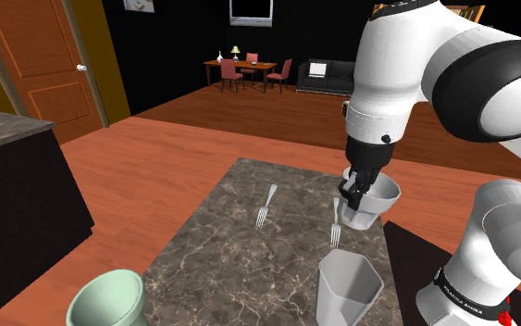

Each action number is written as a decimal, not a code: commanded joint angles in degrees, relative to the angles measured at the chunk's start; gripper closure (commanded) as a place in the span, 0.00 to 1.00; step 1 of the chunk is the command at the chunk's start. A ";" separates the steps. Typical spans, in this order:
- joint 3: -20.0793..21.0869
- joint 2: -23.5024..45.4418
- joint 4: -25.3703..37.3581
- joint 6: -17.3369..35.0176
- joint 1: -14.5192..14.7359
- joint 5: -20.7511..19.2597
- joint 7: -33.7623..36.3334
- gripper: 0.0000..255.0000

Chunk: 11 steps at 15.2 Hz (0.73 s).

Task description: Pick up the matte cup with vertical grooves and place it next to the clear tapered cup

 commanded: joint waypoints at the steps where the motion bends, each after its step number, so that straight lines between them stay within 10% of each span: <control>1: 0.21 -0.14 -1.58 1.48 0.14 0.21 0.12 1.00; 11: 1.75 1.20 -8.36 9.54 0.51 1.16 0.99 1.00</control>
